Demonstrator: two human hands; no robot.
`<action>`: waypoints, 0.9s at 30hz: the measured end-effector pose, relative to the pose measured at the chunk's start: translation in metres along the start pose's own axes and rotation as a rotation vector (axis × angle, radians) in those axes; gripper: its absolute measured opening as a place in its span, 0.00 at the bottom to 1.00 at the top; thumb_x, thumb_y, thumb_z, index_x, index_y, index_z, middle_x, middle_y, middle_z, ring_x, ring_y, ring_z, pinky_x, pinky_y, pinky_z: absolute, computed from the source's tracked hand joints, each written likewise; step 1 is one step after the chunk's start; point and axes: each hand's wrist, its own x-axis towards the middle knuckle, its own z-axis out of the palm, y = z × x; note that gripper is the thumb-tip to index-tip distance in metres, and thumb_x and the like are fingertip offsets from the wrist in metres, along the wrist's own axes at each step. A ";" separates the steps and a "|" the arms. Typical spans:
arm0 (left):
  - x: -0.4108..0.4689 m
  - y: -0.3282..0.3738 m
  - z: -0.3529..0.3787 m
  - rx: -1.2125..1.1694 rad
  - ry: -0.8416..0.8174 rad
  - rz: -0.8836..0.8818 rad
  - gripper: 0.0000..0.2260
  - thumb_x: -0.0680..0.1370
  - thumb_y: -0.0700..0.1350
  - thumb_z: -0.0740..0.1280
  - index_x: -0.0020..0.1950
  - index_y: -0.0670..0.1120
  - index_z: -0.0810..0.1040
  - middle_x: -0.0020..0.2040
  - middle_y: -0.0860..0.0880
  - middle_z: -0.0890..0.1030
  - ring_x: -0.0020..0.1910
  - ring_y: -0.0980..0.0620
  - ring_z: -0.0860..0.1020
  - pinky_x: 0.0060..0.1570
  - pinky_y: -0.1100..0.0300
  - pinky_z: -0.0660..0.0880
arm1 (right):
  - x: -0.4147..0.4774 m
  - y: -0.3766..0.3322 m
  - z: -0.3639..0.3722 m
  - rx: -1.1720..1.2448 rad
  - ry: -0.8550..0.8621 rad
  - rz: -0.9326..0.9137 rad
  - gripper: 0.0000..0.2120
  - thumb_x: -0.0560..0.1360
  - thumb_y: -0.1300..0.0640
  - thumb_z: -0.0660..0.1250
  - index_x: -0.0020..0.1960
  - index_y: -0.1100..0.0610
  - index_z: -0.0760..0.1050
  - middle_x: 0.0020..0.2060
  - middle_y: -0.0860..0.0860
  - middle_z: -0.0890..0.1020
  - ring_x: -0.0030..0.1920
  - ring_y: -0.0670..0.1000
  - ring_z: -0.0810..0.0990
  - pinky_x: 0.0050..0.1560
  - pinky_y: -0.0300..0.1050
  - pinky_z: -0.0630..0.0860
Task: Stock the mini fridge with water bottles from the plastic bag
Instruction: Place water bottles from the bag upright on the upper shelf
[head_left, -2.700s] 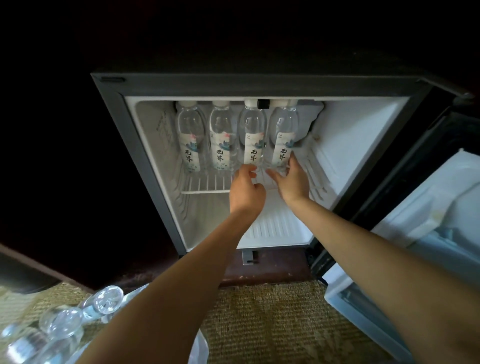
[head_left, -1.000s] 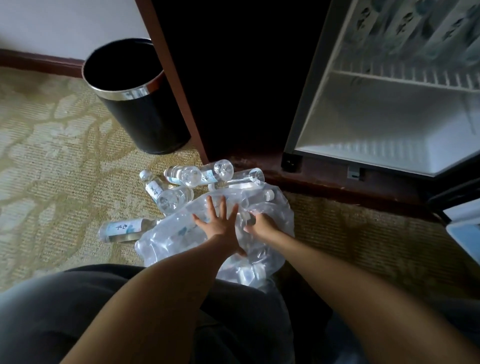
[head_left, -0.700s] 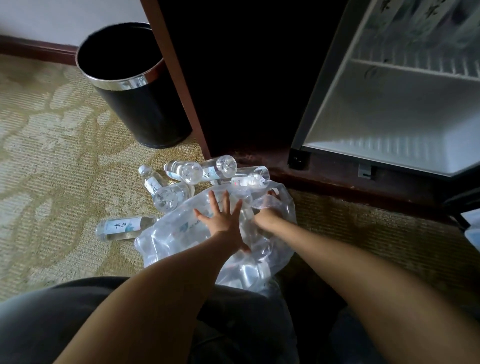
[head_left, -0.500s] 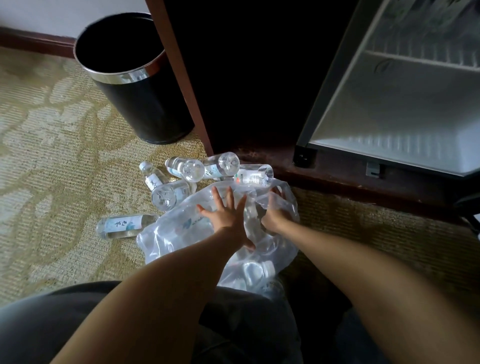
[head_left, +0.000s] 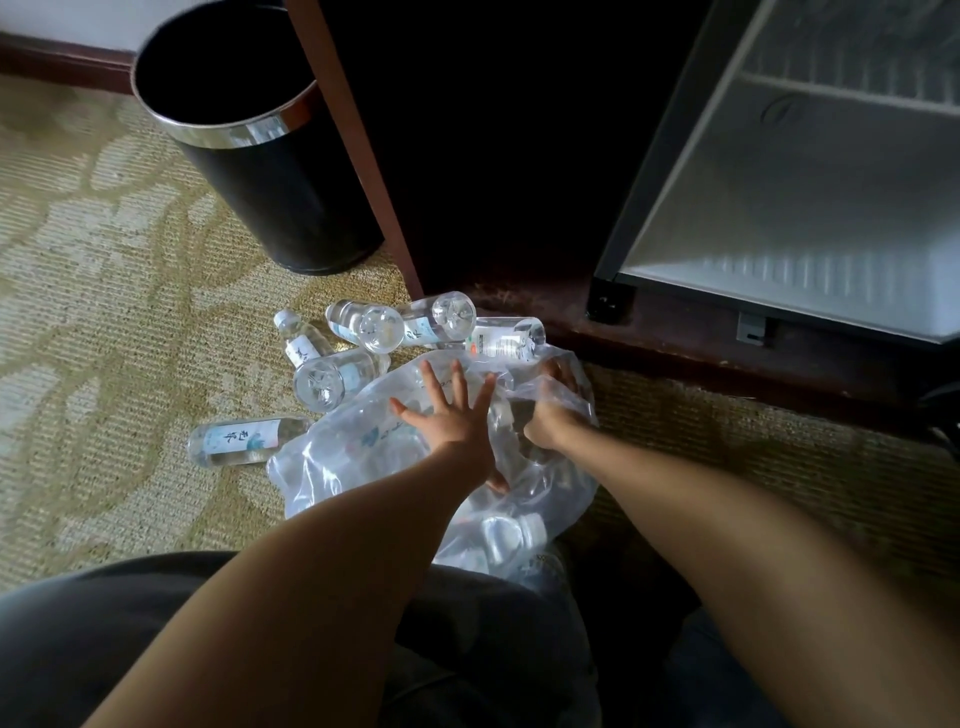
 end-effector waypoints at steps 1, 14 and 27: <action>0.000 0.000 0.000 -0.006 0.005 0.001 0.61 0.59 0.69 0.73 0.74 0.58 0.30 0.74 0.45 0.27 0.69 0.33 0.27 0.62 0.23 0.46 | 0.001 0.000 0.000 0.022 0.019 -0.005 0.34 0.73 0.63 0.66 0.74 0.51 0.57 0.69 0.56 0.66 0.68 0.58 0.69 0.64 0.51 0.72; -0.004 0.003 0.004 -0.013 0.034 0.043 0.60 0.59 0.71 0.71 0.75 0.58 0.31 0.74 0.43 0.28 0.69 0.32 0.27 0.61 0.22 0.45 | -0.014 0.013 0.004 0.103 0.128 -0.036 0.26 0.74 0.57 0.67 0.69 0.46 0.64 0.68 0.48 0.68 0.62 0.51 0.74 0.42 0.36 0.72; -0.012 0.004 0.002 -0.055 0.100 0.058 0.59 0.60 0.69 0.72 0.73 0.61 0.30 0.77 0.45 0.35 0.72 0.33 0.32 0.62 0.23 0.47 | -0.066 0.004 -0.016 -0.241 -0.079 -0.148 0.21 0.78 0.49 0.64 0.65 0.61 0.70 0.49 0.54 0.78 0.42 0.50 0.77 0.37 0.39 0.69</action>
